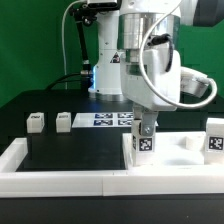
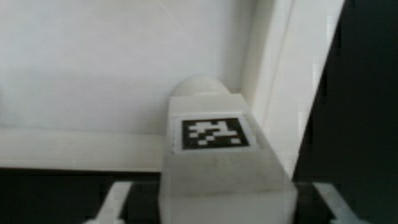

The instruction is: Assemble square table

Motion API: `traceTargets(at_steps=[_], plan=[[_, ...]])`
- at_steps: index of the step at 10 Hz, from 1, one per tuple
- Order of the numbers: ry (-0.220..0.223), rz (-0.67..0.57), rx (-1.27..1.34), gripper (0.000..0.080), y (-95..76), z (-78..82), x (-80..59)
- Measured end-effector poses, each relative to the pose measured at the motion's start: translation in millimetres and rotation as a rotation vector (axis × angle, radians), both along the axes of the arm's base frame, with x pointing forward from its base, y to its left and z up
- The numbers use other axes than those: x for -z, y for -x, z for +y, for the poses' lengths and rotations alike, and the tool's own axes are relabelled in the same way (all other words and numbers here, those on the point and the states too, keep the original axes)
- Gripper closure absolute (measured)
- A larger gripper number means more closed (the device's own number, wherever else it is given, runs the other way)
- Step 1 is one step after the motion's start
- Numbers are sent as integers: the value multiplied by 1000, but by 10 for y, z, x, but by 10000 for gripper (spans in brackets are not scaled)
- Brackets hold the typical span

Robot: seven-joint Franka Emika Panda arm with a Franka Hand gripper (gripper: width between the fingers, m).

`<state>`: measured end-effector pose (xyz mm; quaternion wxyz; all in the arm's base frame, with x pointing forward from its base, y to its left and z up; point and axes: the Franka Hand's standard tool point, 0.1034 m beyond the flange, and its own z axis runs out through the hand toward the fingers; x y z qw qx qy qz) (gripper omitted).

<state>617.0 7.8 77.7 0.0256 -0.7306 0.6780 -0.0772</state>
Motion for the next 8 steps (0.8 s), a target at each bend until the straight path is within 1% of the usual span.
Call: traceTargets(at_steps=[2, 3, 4, 5, 6, 7, 8], plan=[[-11, -4, 58, 505, -1, 6, -1], [-32, -9, 136, 391, 2, 26, 6], [-31, -9, 120, 391, 4, 31, 8], [-25, -3, 72, 256, 8, 37, 7], [-19, 12, 5, 172, 25, 50, 10], [-19, 22, -15, 156, 40, 66, 16], [-3, 29, -131, 156, 41, 65, 17]])
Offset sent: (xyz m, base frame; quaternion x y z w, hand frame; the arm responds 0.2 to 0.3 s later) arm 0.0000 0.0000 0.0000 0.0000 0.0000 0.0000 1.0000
